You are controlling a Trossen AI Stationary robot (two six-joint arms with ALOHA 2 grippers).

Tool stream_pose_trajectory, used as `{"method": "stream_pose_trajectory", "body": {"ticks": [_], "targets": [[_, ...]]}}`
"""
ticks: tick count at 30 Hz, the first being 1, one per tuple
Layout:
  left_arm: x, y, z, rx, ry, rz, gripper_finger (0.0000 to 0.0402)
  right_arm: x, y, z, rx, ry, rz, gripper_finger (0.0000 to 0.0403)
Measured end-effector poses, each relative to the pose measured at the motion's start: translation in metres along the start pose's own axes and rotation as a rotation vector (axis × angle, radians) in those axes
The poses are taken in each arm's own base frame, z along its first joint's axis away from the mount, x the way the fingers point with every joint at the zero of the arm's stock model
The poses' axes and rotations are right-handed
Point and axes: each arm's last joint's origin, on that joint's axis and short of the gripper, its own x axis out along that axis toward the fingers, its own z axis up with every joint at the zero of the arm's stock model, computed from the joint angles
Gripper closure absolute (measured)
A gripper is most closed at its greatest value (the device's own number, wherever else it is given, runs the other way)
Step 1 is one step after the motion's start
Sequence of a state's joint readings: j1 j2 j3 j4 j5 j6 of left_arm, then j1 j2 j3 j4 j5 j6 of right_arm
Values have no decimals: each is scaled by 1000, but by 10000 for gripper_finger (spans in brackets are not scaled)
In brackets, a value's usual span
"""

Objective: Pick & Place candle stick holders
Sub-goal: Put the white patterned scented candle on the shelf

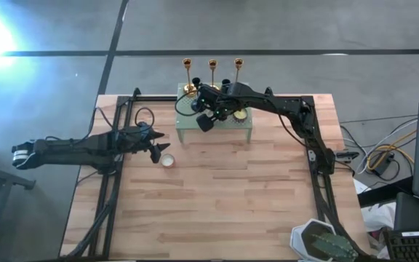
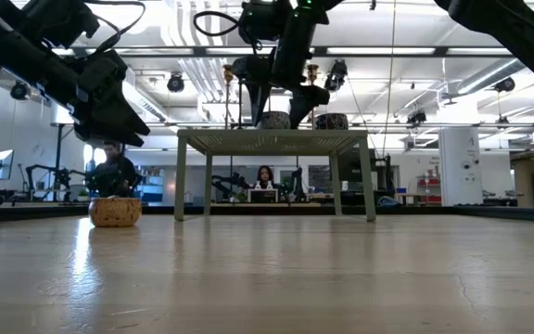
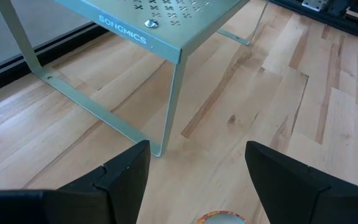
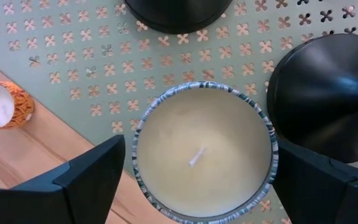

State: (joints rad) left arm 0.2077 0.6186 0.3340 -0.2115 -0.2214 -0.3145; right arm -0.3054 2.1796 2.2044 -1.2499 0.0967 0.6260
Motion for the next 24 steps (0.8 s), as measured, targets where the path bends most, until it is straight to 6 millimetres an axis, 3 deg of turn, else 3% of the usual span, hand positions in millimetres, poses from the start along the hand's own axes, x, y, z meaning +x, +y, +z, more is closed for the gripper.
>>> {"method": "stream_pose_trajectory", "body": {"ticks": [24], "targets": [[0,0,-1,2,9,3,133,-2,0,1,10,-3,3,39]]}}
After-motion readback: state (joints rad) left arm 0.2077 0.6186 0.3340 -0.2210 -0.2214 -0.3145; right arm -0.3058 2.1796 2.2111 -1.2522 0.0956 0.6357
